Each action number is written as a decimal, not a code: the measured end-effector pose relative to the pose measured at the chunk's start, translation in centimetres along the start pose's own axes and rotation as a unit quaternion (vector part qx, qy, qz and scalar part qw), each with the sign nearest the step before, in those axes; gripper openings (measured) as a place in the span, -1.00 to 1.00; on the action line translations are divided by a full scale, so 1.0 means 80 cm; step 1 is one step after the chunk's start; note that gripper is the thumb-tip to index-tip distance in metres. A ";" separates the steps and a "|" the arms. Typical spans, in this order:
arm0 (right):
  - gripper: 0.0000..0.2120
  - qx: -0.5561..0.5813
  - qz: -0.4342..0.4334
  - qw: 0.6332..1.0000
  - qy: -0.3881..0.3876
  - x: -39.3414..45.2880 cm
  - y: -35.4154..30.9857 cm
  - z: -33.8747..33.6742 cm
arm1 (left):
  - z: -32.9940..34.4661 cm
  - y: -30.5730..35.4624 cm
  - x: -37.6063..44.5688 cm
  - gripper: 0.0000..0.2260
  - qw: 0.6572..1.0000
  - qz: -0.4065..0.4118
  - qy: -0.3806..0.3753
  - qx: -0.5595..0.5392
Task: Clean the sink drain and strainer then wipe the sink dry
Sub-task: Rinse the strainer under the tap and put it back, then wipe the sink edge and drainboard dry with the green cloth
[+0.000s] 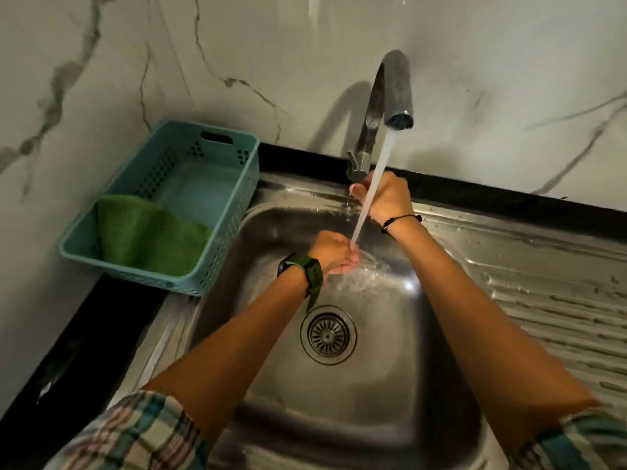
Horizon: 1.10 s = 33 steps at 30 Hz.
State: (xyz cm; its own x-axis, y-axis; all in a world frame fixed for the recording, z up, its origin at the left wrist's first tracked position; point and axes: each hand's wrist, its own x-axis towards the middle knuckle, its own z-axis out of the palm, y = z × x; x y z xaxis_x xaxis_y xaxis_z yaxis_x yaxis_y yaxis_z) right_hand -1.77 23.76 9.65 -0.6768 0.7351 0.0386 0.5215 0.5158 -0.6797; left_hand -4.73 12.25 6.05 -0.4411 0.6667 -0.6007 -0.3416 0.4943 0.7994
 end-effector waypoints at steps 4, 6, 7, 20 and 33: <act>-0.52 -0.125 -0.030 0.991 0.027 0.022 -0.020 -0.004 | 0.002 0.016 0.002 -0.85 0.997 0.024 0.037 0.064; -0.52 -0.185 -0.033 0.982 0.011 0.035 -0.028 -0.005 | 0.001 0.026 0.004 -0.83 0.994 0.036 0.069 0.075; -0.53 -0.202 -0.032 0.979 0.001 0.041 -0.032 -0.006 | 0.000 0.032 0.003 -0.82 0.994 0.043 0.076 0.068; -0.72 -0.033 0.048 0.998 -0.037 0.052 -0.027 -0.007 | -0.009 0.051 -0.008 -0.75 0.996 0.060 0.058 -0.008; -0.71 0.042 0.046 0.971 -0.229 -0.056 -0.034 0.019 | -0.067 -0.014 -0.103 -0.74 0.942 0.133 0.164 0.259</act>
State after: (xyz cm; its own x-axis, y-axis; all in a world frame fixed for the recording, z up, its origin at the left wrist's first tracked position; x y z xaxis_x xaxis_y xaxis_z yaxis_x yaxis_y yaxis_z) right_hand -1.00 18.40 10.20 -0.7999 0.4931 -0.3422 0.5591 0.4050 -0.7235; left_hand -5.12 3.23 10.05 -0.7157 0.6392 -0.2814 0.2314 0.5972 0.7680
